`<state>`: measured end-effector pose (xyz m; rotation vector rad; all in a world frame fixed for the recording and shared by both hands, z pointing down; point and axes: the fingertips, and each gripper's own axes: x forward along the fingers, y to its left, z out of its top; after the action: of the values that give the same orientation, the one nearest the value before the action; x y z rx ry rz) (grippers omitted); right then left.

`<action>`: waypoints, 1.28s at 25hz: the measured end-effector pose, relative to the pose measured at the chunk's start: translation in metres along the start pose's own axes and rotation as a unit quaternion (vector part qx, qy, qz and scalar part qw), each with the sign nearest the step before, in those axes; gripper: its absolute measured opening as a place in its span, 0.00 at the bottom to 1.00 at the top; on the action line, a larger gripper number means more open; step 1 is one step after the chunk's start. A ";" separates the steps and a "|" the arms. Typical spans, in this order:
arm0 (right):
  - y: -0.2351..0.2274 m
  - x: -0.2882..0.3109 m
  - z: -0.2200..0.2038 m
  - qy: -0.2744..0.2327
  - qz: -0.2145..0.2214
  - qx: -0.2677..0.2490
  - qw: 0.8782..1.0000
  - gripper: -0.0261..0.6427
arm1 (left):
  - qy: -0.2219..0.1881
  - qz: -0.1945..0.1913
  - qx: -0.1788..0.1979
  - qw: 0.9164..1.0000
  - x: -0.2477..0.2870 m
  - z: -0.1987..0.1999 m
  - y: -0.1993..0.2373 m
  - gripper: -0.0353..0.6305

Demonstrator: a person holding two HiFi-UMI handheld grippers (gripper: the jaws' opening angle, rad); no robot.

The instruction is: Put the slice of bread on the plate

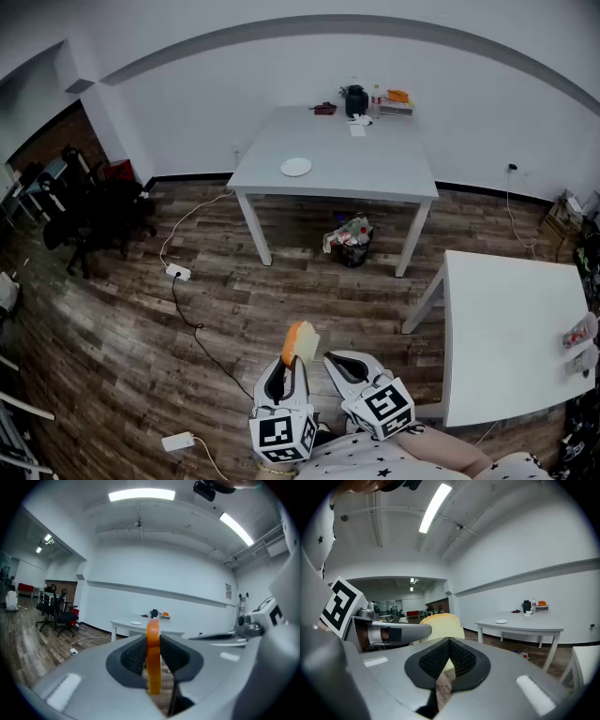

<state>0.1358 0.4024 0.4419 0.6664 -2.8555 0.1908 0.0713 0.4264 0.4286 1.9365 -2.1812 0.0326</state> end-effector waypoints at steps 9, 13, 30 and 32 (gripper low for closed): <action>0.017 0.029 0.000 0.005 -0.004 0.008 1.000 0.04 | 0.011 -0.003 -0.012 1.000 0.004 -0.003 0.039 0.19; 0.020 0.042 -0.007 0.018 0.002 0.007 1.000 0.04 | 0.015 -0.002 -0.020 1.000 0.014 -0.005 0.051 0.19; -0.113 0.147 0.033 0.009 -0.005 0.000 1.000 0.04 | 0.010 0.004 -0.021 1.000 0.171 0.029 0.075 0.19; -0.139 0.163 0.042 0.010 -0.006 -0.001 1.000 0.04 | 0.010 0.006 -0.020 1.000 0.200 0.038 0.073 0.19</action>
<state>0.0487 0.2025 0.4486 0.6780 -2.8313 0.1927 -0.0270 0.2343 0.4374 1.8941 -2.1640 0.0117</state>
